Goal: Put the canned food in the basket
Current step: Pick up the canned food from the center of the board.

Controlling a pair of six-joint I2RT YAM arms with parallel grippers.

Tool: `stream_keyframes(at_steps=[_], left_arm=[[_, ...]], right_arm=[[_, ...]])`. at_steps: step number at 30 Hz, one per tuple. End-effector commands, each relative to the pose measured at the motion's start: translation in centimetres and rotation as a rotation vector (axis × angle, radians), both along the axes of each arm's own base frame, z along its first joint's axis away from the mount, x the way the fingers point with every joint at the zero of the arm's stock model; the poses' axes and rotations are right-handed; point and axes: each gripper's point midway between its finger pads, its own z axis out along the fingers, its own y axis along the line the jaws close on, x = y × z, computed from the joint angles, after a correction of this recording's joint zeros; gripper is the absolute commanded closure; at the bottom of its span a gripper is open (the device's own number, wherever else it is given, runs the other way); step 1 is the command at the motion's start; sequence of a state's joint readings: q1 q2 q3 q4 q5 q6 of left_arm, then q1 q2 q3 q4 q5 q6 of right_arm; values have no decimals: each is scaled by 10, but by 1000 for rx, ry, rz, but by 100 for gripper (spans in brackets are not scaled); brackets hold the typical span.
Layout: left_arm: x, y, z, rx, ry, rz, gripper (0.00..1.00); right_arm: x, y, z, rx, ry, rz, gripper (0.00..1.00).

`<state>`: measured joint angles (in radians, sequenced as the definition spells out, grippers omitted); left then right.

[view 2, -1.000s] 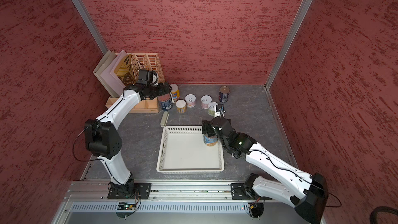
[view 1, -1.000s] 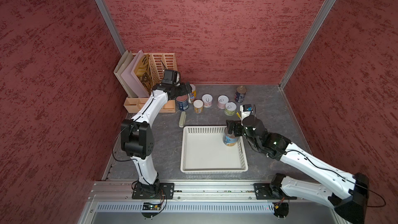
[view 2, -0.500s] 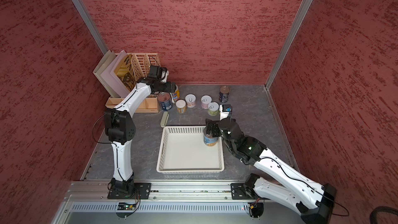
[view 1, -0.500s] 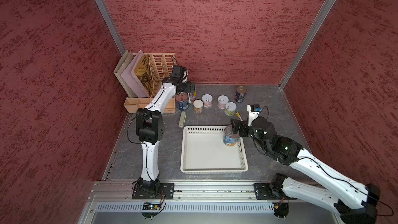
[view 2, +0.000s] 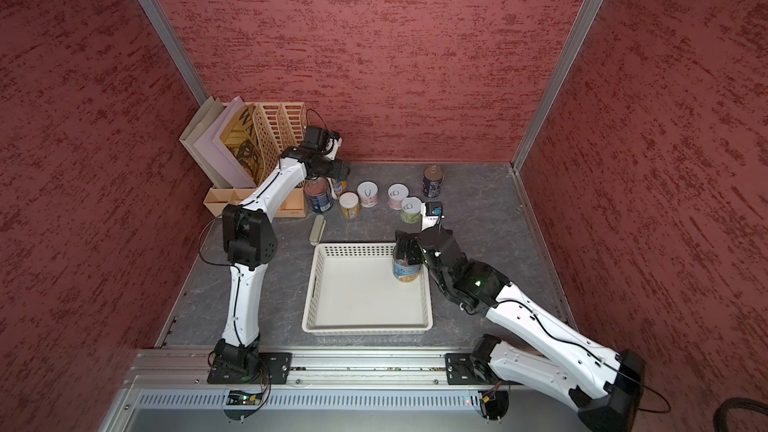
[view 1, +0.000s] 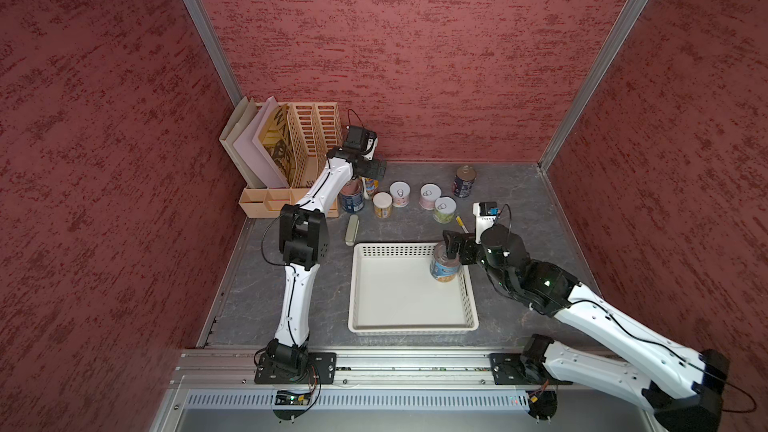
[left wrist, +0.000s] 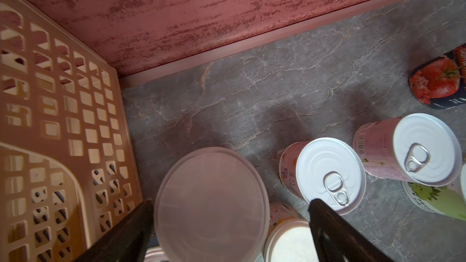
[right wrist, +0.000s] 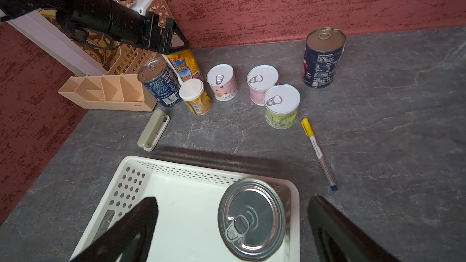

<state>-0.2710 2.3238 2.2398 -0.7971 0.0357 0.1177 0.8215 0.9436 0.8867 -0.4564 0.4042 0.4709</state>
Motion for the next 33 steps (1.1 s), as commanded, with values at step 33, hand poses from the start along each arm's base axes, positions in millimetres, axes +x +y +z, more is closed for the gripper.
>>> stream_keyframes(at_steps=[33], left_arm=[[11,7,-39,5,87,9,27]], right_arm=[[7,8,-9,-39,26,19,2]])
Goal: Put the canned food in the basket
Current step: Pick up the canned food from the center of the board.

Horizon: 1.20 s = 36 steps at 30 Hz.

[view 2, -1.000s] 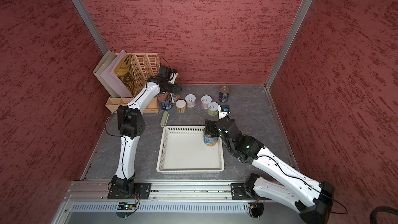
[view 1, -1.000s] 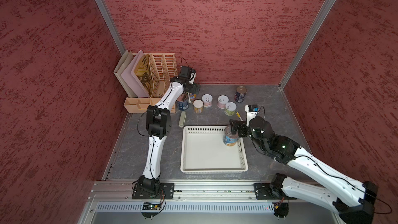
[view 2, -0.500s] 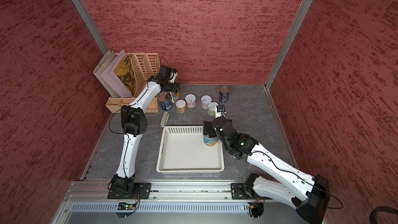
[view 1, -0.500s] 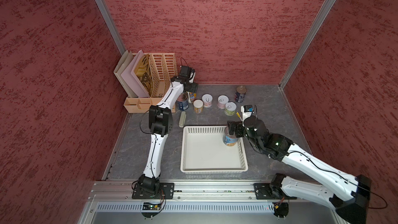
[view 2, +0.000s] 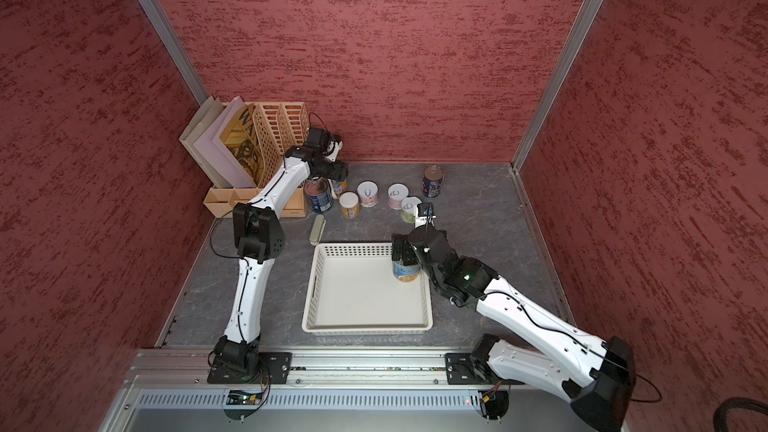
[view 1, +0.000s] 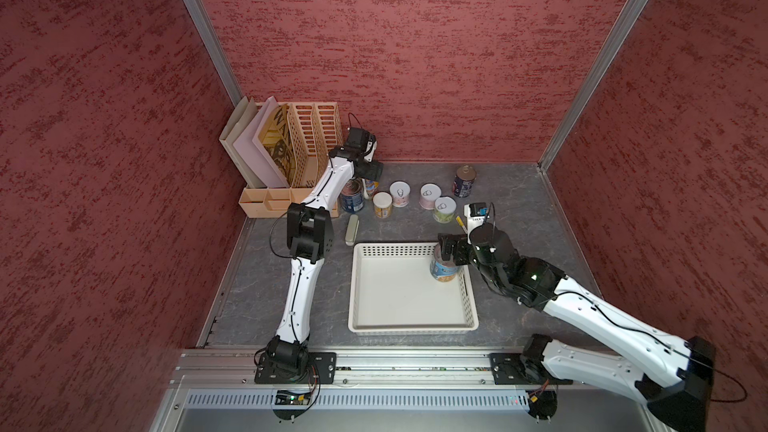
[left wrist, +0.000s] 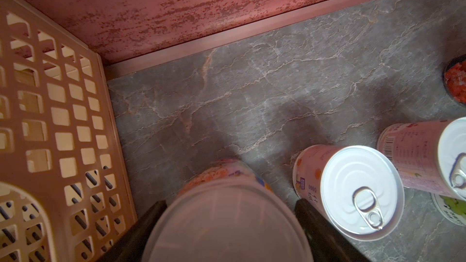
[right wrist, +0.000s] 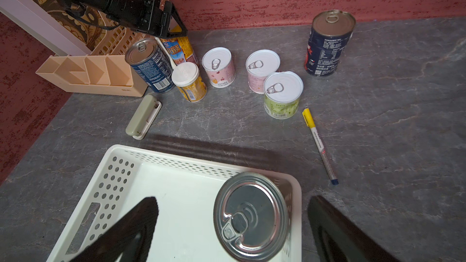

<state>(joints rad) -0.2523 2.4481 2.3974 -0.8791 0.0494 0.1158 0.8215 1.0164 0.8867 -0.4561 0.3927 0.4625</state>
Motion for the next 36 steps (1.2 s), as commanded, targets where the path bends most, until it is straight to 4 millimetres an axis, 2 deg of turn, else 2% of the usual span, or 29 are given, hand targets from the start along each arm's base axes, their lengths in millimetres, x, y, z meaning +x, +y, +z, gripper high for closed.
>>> stream_keyframes(at_steps=[1,9,14,32,36], left_arm=[[-3,1,-17,3,41,-4,31],[-7,2,-16,-3,57,17,61],[-8,2,2,-38,41,45,72],[-30,-14,107,-189,-82,100,82],[-38,-16,122,-178,-101,114,83]], right_arm=[[1,-1,13,18,-25,5,2],[1,1,12,17,-20,11,2],[1,0,12,15,-22,6,2],[2,3,8,14,-12,9,2],[3,3,8,15,-11,10,2]])
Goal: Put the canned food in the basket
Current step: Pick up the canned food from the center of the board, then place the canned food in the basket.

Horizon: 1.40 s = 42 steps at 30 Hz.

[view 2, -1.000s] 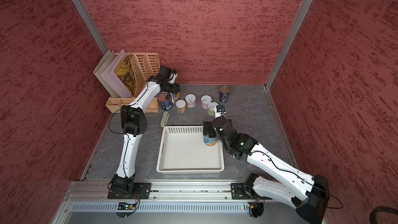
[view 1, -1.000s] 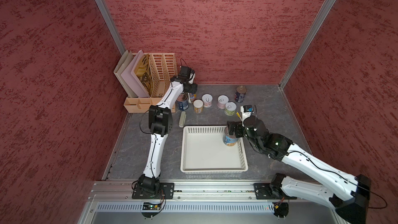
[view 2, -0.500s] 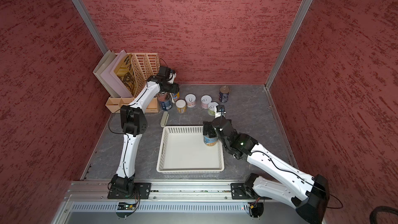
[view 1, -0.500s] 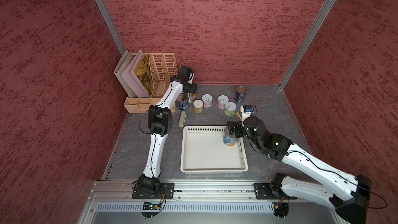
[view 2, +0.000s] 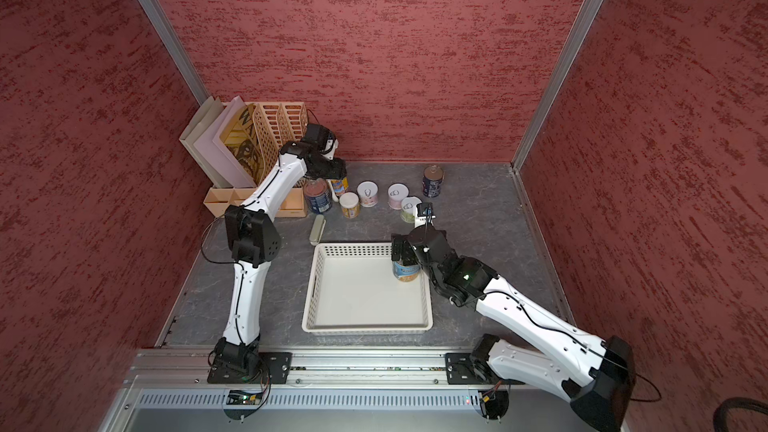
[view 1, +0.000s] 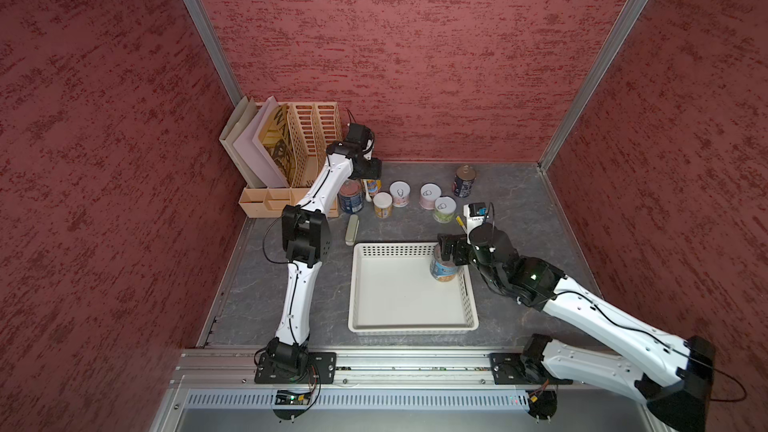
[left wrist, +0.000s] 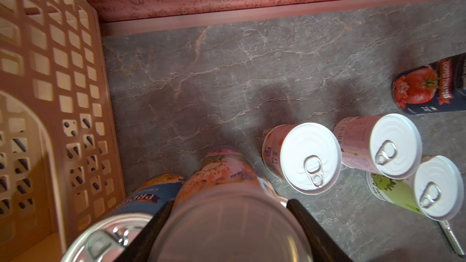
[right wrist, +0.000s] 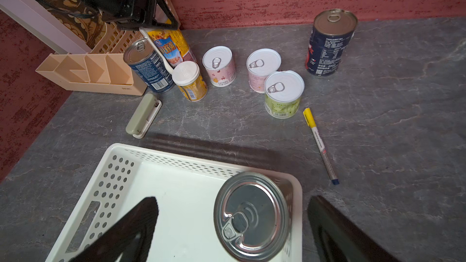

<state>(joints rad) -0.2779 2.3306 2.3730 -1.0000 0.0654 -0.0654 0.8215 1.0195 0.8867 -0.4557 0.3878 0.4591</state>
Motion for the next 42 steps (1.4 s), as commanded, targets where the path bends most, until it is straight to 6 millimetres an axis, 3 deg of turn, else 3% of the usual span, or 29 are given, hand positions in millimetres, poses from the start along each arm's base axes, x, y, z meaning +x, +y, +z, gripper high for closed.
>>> stream_keyframes(at_steps=[1,9,17,25,30,34,37,42], left_arm=[[-4,-7,83,-60,-172,22,84],[-45,-22,120,-55,-175,65,89],[-112,-46,143,-92,-135,79,91],[-176,-45,160,-228,-152,80,88],[-221,-58,154,-272,-198,7,87],[-252,-62,134,-250,-233,-34,87],[-264,-58,120,-254,-255,-50,87],[-266,-52,93,-235,-280,-59,88]], right_arm=[[3,2,8,18,-13,4,2],[3,4,4,22,-5,9,2],[4,3,1,14,-5,0,1],[5,2,-2,9,-8,-11,2],[6,1,-4,-1,-6,-17,2],[7,0,-5,-5,-9,-24,2],[8,0,-6,-8,-11,-24,2],[10,3,-5,-8,-20,-14,2]])
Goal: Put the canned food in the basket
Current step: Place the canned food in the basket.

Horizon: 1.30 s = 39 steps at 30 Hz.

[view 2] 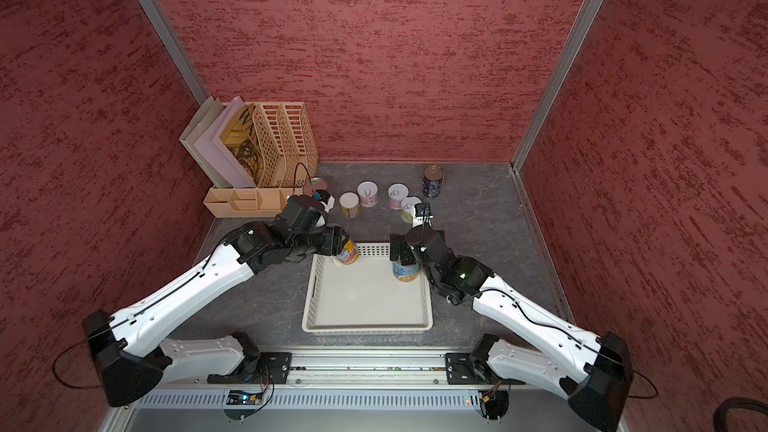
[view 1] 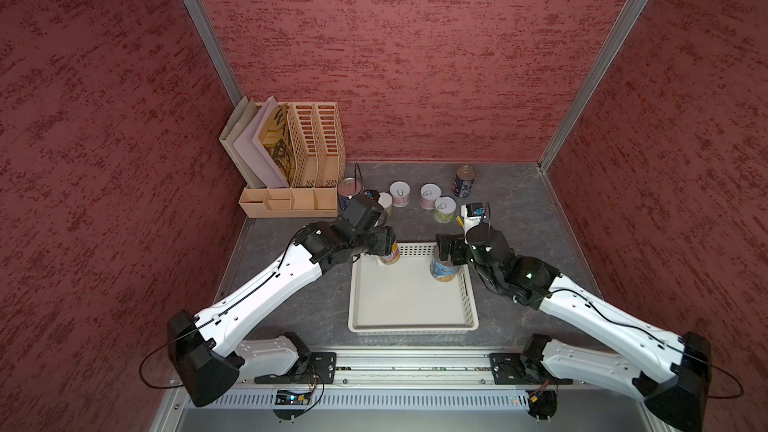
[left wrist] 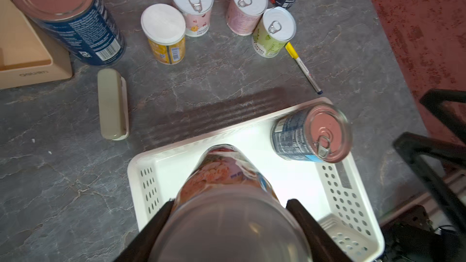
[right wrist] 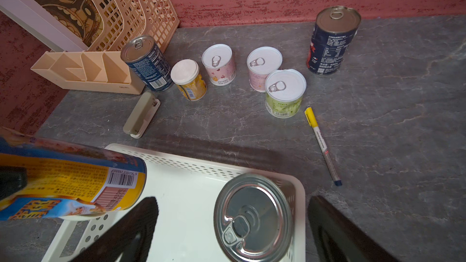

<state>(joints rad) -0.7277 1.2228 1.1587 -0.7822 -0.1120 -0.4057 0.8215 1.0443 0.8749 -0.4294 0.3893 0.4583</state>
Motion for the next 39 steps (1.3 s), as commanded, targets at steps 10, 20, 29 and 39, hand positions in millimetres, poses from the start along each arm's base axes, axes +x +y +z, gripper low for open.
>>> stream_keyframes(at_steps=[10,20,29,39], left_arm=[[39,-6,0,-91,-124,66,90],[44,12,-28,-33,-80,145,90],[50,26,-54,64,-48,217,92],[55,32,-71,105,-32,256,82]], right_arm=[[6,-3,2,-10,-30,-22,2],[6,-3,1,-9,-25,-21,2],[7,2,-3,-7,-11,-8,2],[7,2,-4,-11,-10,-10,2]])
